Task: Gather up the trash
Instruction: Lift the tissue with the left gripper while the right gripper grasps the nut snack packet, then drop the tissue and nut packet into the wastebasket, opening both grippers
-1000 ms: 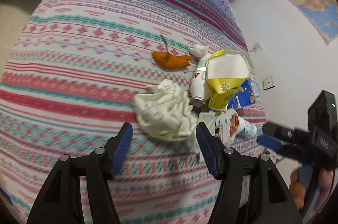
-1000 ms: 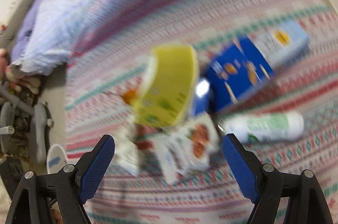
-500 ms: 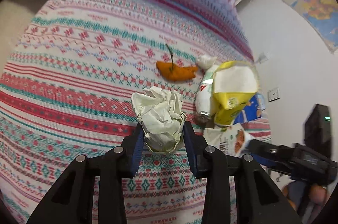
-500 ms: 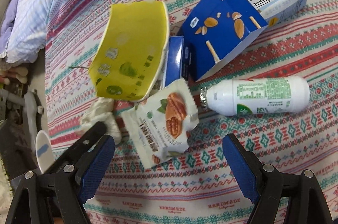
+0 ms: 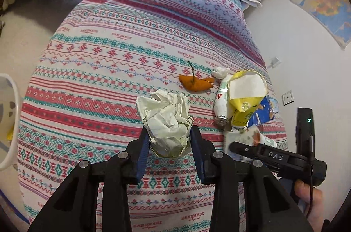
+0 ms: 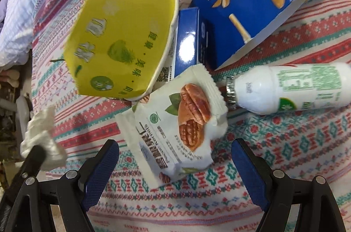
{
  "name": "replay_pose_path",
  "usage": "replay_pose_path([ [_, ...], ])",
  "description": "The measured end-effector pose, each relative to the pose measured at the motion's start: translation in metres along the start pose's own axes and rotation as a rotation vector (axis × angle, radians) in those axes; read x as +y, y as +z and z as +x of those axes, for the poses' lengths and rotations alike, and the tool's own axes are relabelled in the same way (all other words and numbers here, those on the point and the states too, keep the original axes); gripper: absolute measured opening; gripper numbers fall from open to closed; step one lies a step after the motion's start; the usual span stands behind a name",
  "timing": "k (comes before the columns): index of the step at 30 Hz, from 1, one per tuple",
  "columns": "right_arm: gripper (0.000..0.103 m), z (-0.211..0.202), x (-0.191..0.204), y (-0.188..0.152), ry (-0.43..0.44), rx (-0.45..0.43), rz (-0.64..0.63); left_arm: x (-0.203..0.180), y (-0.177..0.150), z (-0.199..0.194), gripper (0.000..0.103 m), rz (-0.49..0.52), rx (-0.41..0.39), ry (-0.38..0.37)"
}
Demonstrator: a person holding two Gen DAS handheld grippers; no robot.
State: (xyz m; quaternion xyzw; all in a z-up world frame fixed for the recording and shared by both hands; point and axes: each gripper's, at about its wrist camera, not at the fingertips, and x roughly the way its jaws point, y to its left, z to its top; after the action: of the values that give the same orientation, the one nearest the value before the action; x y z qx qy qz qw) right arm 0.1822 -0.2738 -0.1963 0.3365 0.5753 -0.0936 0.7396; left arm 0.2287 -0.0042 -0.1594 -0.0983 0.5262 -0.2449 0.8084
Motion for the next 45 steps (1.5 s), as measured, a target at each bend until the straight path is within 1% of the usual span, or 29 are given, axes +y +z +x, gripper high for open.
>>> replay_pose_path([
  [2,0.088,0.01,0.0,0.0,-0.013,0.008,0.005,0.0,0.0,-0.002,0.038,0.001,-0.004,-0.005],
  [3,0.082,0.013,-0.002,-0.001,-0.019,0.007,0.011,0.002,0.0,-0.005,0.038,0.003,-0.01,-0.006],
  [4,0.062,0.014,-0.002,-0.002,-0.029,-0.008,0.013,0.003,0.0,-0.008,0.038,0.005,-0.015,-0.007],
  [5,0.051,0.009,-0.001,-0.004,-0.038,-0.035,0.004,0.003,0.0,-0.01,0.038,0.006,-0.02,-0.007],
  [6,0.034,0.005,-0.001,-0.005,-0.022,-0.04,-0.001,0.004,0.001,-0.013,0.038,0.006,-0.026,-0.008],
  [7,0.022,0.0,0.0,-0.007,0.001,-0.04,-0.001,0.005,0.001,-0.017,0.038,0.005,-0.031,-0.01],
  [10,0.02,-0.023,0.009,-0.018,0.012,-0.085,-0.042,0.008,0.001,-0.025,0.038,0.004,-0.047,-0.012],
  [14,0.02,-0.048,0.023,-0.033,0.059,-0.13,-0.094,0.015,0.001,-0.037,0.038,0.003,-0.071,-0.003],
  [16,0.02,-0.058,0.035,-0.037,0.08,-0.175,-0.161,0.021,0.002,-0.045,0.038,-0.006,-0.087,0.001],
  [18,0.02,-0.066,0.053,-0.045,0.092,-0.231,-0.257,0.031,0.004,-0.055,0.038,-0.019,-0.109,0.013],
  [20,0.02,-0.074,0.071,-0.058,0.117,-0.285,-0.357,0.041,0.007,-0.064,0.038,-0.034,-0.128,0.023],
  [23,0.02,-0.08,0.102,-0.078,0.142,-0.334,-0.5,0.064,0.013,-0.08,0.038,-0.071,-0.155,0.043],
  [25,0.02,-0.074,0.118,-0.09,0.121,-0.355,-0.573,0.086,0.017,-0.091,0.038,-0.116,-0.161,0.046],
  [27,0.02,-0.07,0.13,-0.1,0.096,-0.371,-0.64,0.106,0.02,-0.098,0.038,-0.161,-0.149,0.059],
  [29,0.021,-0.065,0.134,-0.105,0.086,-0.366,-0.678,0.135,0.023,-0.108,0.038,-0.224,-0.139,0.064],
  [30,0.021,-0.063,0.138,-0.108,0.088,-0.354,-0.68,0.157,0.024,-0.116,0.038,-0.27,-0.141,0.067],
  [31,0.021,-0.058,0.141,-0.109,0.09,-0.344,-0.68,0.169,0.024,-0.12,0.038,-0.296,-0.144,0.077],
  [33,0.021,-0.052,0.146,-0.11,0.086,-0.333,-0.683,0.198,0.022,-0.128,0.038,-0.355,-0.143,0.118],
  [36,0.022,-0.043,0.158,-0.114,0.093,-0.31,-0.692,0.228,0.017,-0.133,0.038,-0.416,-0.128,0.134],
  [39,0.022,-0.031,0.172,-0.117,0.102,-0.288,-0.698,0.249,0.011,-0.136,0.039,-0.458,-0.12,0.128],
  [42,0.022,-0.018,0.187,-0.117,0.111,-0.269,-0.705,0.262,0.009,-0.137,0.039,-0.475,-0.108,0.157],
  [45,0.022,-0.004,0.199,-0.121,0.133,-0.245,-0.695,0.272,0.006,-0.135,0.04,-0.493,-0.092,0.148],
])
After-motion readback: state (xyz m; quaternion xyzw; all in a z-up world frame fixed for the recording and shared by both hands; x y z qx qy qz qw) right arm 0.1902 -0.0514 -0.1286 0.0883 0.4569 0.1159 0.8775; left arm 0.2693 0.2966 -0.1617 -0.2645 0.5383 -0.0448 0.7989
